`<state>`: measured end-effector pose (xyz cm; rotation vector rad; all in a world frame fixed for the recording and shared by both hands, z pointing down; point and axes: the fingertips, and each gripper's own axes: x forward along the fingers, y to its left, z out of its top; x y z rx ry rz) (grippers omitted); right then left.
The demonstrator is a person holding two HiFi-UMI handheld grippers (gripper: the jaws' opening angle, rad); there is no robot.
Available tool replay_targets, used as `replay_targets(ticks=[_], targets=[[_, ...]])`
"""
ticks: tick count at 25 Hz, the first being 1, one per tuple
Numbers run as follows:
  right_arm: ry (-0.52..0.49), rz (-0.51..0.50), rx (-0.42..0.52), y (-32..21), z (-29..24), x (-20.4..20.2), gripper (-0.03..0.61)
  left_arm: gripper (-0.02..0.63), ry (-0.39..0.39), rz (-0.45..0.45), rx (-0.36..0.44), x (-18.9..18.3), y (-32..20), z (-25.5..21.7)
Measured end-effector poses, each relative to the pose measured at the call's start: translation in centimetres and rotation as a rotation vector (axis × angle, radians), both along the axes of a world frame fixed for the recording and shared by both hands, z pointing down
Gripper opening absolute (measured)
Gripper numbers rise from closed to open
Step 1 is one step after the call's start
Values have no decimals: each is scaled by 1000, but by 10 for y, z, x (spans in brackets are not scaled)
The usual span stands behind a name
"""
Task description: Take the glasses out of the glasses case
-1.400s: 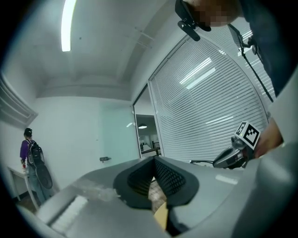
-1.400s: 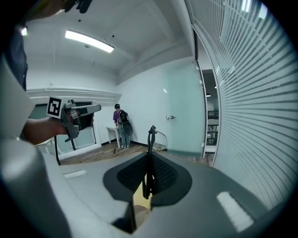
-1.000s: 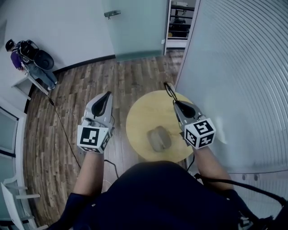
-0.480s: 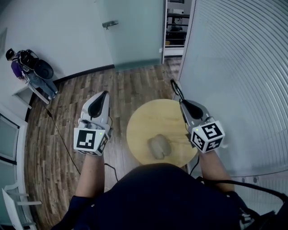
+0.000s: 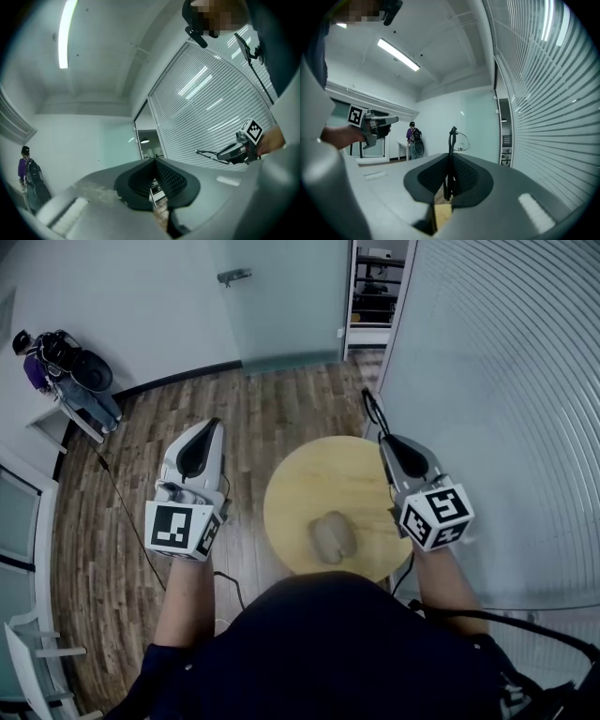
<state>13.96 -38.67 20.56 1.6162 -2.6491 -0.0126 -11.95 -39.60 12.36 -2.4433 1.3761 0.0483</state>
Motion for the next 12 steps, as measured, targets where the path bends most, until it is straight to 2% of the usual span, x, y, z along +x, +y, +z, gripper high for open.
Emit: replay_targets(ticks=[12], targets=[[-16, 35, 20, -14, -14, -5, 32, 6, 17, 0, 17, -16, -8, -18]])
